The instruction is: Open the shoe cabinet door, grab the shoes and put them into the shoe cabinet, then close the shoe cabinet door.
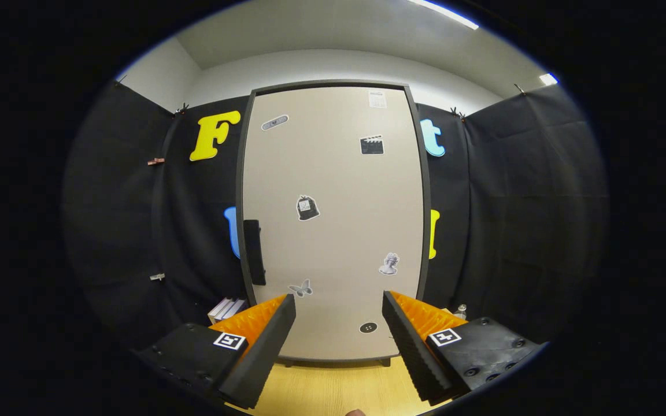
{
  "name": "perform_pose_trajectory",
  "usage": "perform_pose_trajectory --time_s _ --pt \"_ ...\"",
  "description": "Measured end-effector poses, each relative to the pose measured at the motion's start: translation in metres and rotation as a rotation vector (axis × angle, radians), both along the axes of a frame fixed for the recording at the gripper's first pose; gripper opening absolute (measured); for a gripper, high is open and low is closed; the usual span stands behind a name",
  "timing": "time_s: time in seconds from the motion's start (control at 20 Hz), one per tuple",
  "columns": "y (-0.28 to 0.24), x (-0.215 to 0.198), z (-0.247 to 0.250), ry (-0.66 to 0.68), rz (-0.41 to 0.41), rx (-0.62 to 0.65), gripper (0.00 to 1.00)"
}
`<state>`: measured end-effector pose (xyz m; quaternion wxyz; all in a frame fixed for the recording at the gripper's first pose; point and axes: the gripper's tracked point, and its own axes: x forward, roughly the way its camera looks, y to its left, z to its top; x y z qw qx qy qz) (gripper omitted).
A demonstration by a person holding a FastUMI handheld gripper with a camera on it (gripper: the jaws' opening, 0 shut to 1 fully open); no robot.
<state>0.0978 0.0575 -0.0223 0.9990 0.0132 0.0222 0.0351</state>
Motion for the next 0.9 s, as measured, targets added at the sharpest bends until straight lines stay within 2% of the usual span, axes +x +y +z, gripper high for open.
perform_pose_trajectory --time_s 0.35,0.9 --pt "-0.03 0.009 -0.013 0.009 -0.012 -0.036 0.99" --pt "-0.051 0.007 -0.01 -0.016 0.053 -0.033 0.98"
